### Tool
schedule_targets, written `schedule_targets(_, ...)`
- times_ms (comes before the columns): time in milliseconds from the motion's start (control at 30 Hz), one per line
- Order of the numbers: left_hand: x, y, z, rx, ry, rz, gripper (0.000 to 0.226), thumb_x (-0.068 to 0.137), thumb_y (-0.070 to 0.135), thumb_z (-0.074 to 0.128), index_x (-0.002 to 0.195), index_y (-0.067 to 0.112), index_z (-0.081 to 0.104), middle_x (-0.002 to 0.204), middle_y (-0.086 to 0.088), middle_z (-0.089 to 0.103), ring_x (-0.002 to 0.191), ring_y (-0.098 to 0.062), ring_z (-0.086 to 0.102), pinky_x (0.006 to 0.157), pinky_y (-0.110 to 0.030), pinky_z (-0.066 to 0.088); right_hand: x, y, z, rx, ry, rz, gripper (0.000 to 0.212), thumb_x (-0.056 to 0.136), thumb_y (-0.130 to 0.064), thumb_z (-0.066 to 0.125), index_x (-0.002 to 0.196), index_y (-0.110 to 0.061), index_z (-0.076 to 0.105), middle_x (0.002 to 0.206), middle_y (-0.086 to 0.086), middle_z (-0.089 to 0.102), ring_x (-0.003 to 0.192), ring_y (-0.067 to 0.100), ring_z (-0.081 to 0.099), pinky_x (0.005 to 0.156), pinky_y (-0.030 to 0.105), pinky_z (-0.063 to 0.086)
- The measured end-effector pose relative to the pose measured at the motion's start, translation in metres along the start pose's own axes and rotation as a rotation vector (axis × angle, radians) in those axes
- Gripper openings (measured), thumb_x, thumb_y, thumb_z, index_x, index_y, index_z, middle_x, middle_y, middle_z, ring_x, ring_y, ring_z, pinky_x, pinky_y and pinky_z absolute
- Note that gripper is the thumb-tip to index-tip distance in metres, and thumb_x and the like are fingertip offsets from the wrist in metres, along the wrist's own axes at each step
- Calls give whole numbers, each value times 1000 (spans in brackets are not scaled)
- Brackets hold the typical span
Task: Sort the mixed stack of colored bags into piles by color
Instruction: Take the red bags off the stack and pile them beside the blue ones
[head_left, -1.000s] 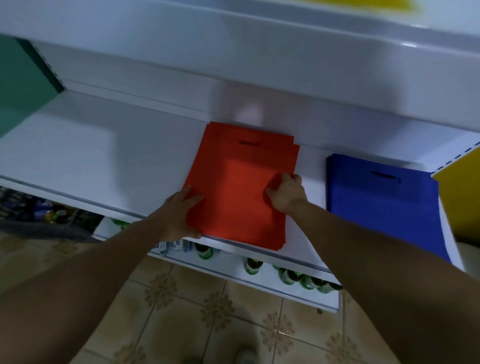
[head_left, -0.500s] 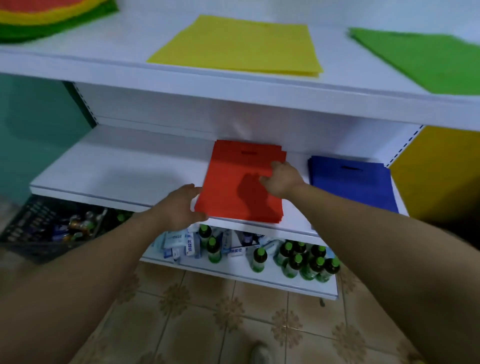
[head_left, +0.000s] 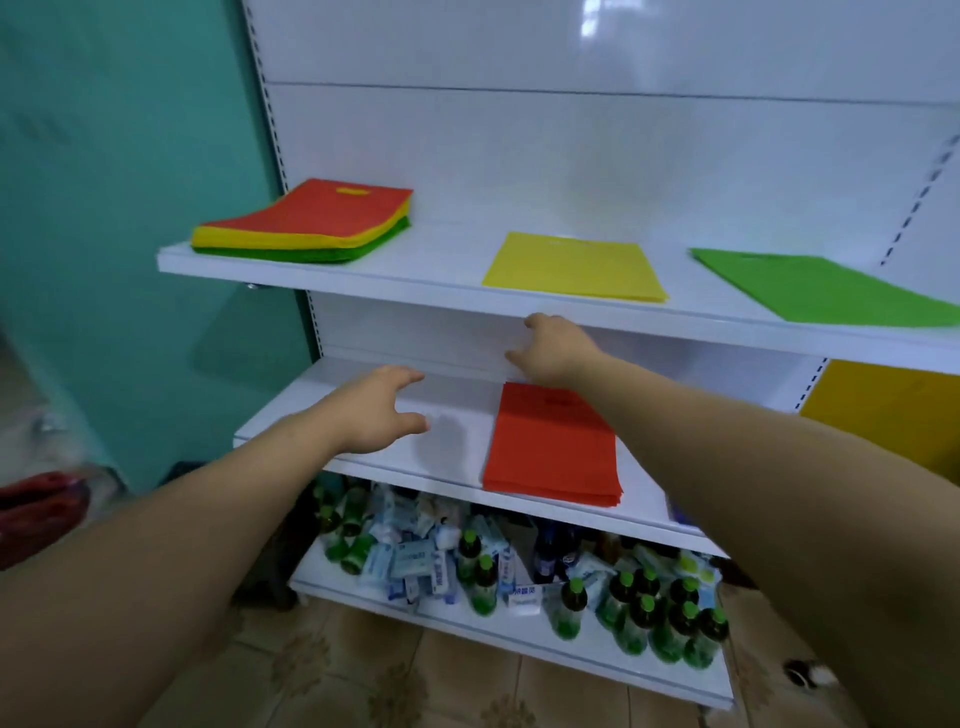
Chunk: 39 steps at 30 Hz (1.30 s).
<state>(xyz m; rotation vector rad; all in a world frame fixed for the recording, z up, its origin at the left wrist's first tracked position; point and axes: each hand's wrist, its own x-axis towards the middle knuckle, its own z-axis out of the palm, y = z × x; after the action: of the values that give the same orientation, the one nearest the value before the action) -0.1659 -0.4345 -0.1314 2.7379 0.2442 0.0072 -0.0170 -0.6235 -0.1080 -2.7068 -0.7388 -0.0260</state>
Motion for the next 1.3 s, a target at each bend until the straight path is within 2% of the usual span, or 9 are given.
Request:
schedule_targets(233, -7, -39, -71, 29, 165, -65, 72, 86, 40, 65, 146, 20, 32, 153, -1, 30, 139, -20, 30, 112, -33, 26, 39, -79, -31, 24, 77, -134, 62, 95, -41, 49, 144, -5, 34, 145, 17, 40, 132, 31, 38, 103, 34, 34)
schedule_targets(333, 9, -61, -97, 45, 228, -82, 72, 83, 39, 68, 144, 17, 37, 150, -4, 35, 134, -21, 37, 111, -32, 30, 72, -103, -34, 47, 81, -163, 63, 95, -42, 48, 146, -8, 32, 145, 16, 38, 132, 32, 37, 102, 35, 35)
schedule_targets(533, 63, -103, -134, 88, 314, -133, 68, 86, 36, 66, 144, 17, 36, 152, -2, 34, 138, -19, 33, 110, -28, 25, 160, -135, -24, 80, 100, -207, 58, 94, -41, 49, 140, -9, 38, 138, 15, 46, 127, 31, 43, 99, 36, 38)
schedule_targets(867, 135, -179, -178, 96, 329, -219, 66, 87, 37, 64, 144, 18, 37, 151, -1, 35, 138, -17, 32, 110, -25, 24, 282, -184, 9, 92, 39, -233, 59, 94, -42, 49, 136, -2, 40, 140, 18, 46, 127, 33, 44, 99, 35, 38)
schedule_targets(1033, 176, -219, -193, 106, 335, -202, 63, 87, 40, 63, 142, 15, 40, 148, -5, 39, 135, -20, 35, 108, -27, 27, 322, -197, 32, 120, 50, -147, 56, 94, -44, 50, 129, -1, 43, 133, 20, 51, 122, 35, 49, 94, 34, 40)
schedule_targets(1200, 221, -254, -207, 78, 342, -173, 61, 91, 50, 52, 140, 14, 44, 145, -5, 43, 130, -22, 43, 106, -33, 33, 350, -205, 48, 199, 108, 60, 68, 91, -51, 51, 136, -2, 37, 135, 22, 47, 123, 37, 48, 98, 37, 40)
schedule_targets(1300, 241, -269, -214, 222, 332, -156, 55, 92, 59, 40, 131, 23, 53, 137, -1, 53, 123, -23, 49, 103, -40, 39, 363, -211, 48, 262, 159, 180, 72, 87, -55, 57, 136, -4, 39, 135, 19, 48, 124, 35, 48, 99, 37, 40)
